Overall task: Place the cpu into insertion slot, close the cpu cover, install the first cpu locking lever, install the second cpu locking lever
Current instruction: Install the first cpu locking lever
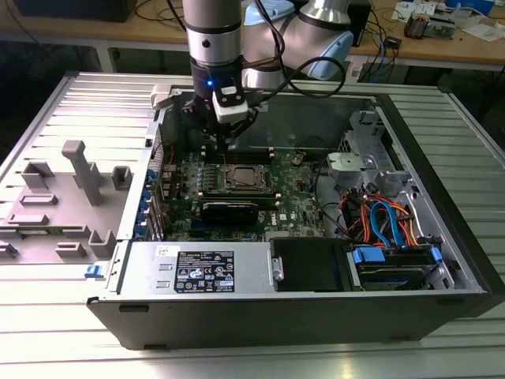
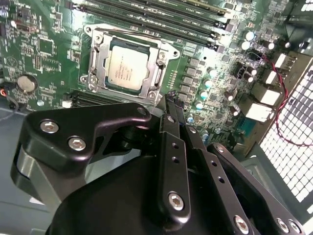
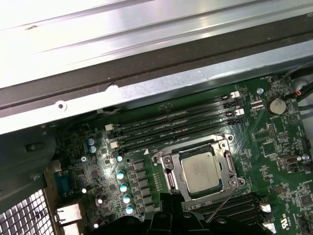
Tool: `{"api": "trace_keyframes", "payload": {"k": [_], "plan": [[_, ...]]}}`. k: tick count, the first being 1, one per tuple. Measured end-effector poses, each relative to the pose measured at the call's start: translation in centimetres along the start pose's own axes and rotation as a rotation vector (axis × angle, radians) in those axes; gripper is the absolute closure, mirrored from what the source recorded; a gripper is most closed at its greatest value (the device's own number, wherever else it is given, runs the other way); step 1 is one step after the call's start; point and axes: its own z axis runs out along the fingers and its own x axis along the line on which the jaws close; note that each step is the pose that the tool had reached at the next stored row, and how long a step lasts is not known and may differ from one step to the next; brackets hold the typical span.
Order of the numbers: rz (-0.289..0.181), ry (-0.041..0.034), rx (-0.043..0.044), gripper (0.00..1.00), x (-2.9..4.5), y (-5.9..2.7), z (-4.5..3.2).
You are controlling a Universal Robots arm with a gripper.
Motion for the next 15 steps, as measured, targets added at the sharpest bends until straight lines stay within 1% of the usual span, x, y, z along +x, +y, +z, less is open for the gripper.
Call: {"api": "trace_keyframes", "payload": {"k": [15], "plan": [[-0.005, 0.0000, -0.0003, 0.89, 0.08, -0.02, 0.00]]}}
